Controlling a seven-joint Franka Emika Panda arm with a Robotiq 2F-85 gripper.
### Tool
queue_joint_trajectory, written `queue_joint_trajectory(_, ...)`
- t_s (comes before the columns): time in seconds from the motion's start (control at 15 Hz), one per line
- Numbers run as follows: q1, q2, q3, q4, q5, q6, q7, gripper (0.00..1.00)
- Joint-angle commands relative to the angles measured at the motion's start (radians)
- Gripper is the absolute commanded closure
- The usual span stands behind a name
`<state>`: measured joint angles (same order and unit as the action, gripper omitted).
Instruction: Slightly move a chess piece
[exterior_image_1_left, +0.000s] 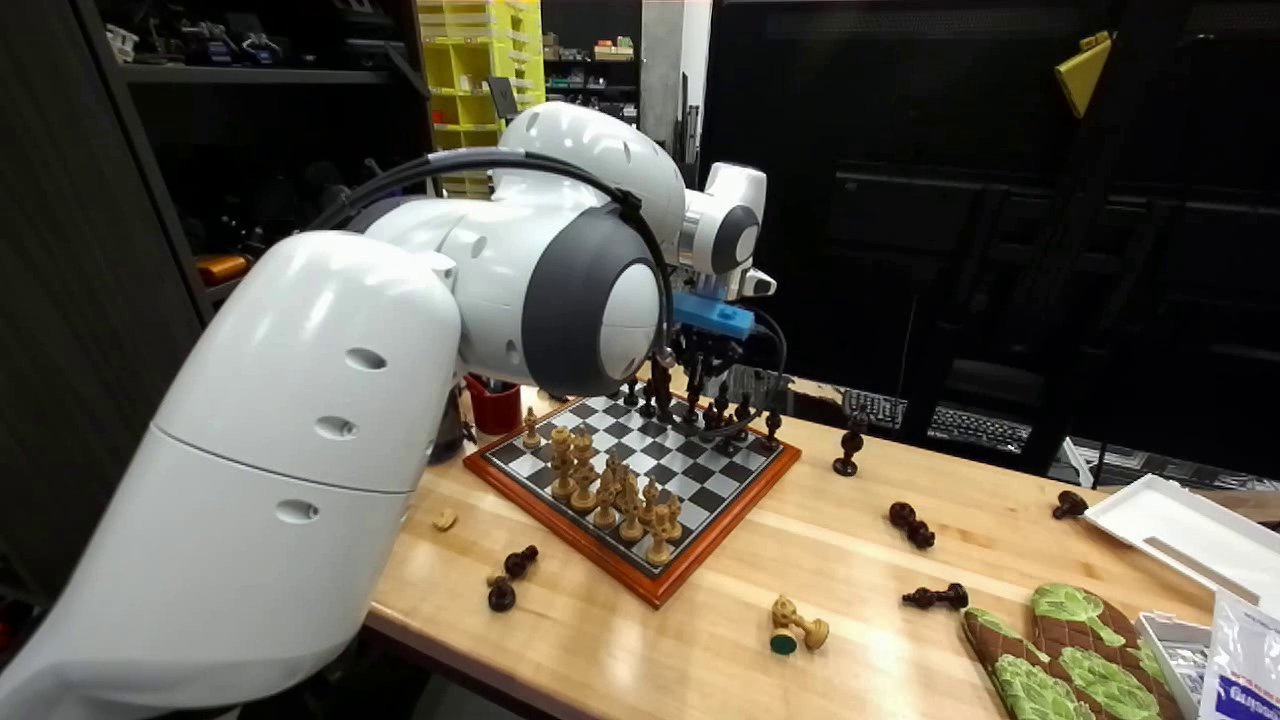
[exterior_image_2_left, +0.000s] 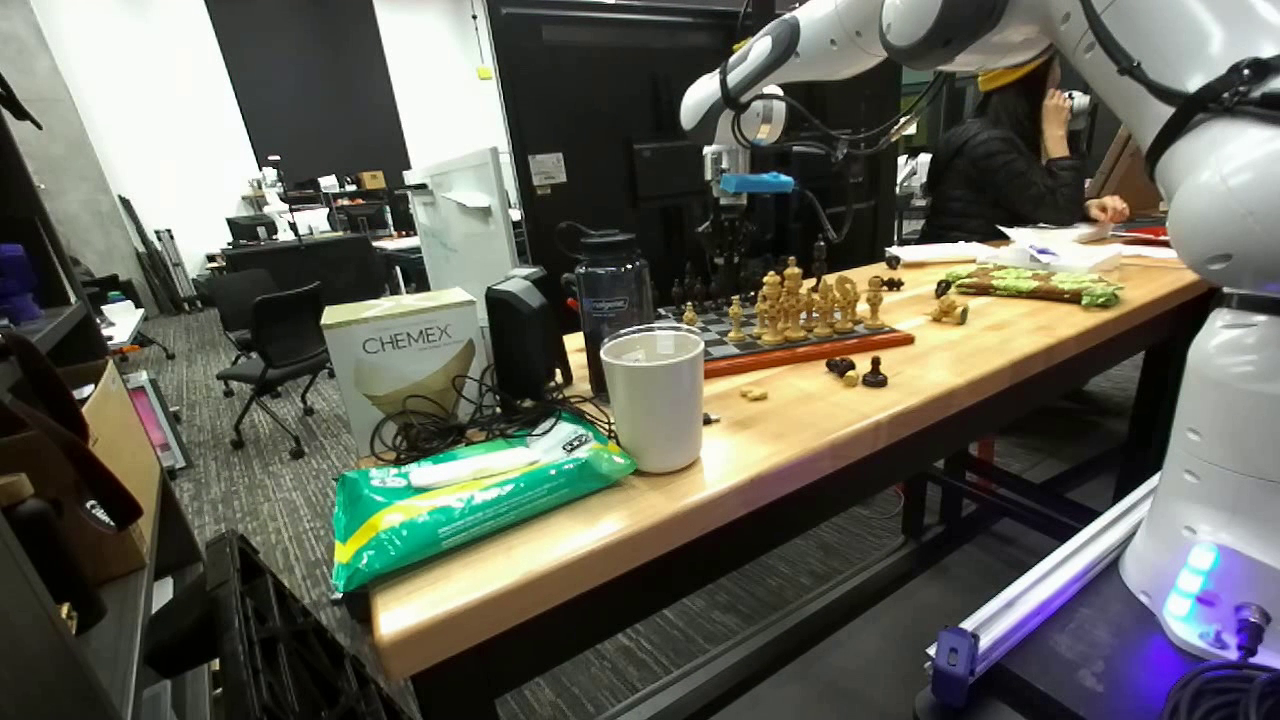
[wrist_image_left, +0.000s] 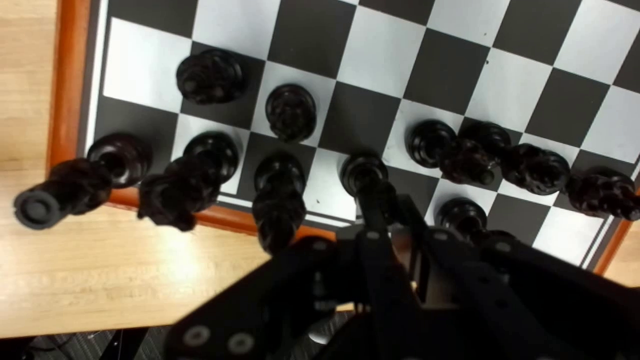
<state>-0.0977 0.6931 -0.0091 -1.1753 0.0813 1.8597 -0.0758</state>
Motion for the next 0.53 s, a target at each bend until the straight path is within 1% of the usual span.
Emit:
queue_joint_trajectory(0.0,0.001,0.009,0.002,0.031,-0.004,-0.028,-0.003,0.97)
queue_joint_trajectory(0.47,0.007,0.001,-0.005,0.026,-0.013,-0.041,0.011,0.97)
